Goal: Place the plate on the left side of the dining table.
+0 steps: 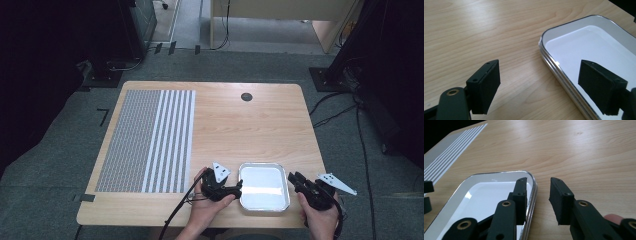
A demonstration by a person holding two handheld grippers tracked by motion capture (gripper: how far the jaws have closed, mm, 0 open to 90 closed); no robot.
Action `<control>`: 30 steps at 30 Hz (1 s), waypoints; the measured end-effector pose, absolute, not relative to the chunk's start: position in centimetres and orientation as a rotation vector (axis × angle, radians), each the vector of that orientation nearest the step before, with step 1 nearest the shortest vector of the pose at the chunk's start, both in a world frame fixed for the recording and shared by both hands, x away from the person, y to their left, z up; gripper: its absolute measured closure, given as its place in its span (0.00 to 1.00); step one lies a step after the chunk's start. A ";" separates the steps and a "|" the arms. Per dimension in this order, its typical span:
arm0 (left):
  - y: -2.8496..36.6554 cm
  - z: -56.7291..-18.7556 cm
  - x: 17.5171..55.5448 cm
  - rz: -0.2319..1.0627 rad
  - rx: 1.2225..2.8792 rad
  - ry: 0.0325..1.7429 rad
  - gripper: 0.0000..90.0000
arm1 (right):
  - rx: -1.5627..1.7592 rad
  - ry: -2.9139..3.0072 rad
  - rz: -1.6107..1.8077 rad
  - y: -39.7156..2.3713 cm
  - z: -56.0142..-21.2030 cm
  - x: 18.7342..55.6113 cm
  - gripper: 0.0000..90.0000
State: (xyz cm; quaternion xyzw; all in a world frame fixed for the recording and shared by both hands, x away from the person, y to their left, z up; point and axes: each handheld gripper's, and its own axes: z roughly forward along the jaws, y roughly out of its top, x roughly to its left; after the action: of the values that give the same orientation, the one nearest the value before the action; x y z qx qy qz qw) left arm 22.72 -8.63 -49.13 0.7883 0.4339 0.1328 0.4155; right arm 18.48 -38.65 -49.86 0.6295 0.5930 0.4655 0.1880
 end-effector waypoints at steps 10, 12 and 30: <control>-10.3 -49.6 22.0 0.309 2.030 1.084 0.69 | 1.809 1.695 1.351 -38.0 -50.6 18.7 0.89; -10.5 -49.8 21.8 0.301 2.038 1.076 0.72 | 1.840 1.699 1.336 -38.0 -50.7 18.7 0.93; -11.1 -49.9 21.0 0.334 2.046 1.057 0.81 | 1.877 1.682 1.362 -37.9 -50.9 19.0 0.96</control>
State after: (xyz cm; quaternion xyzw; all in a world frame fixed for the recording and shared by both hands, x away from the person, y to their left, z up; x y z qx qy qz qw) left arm 21.03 -11.13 -49.91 0.8073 0.4171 0.1319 0.3961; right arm 18.97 -37.91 -50.89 0.6489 0.5816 0.4708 0.1381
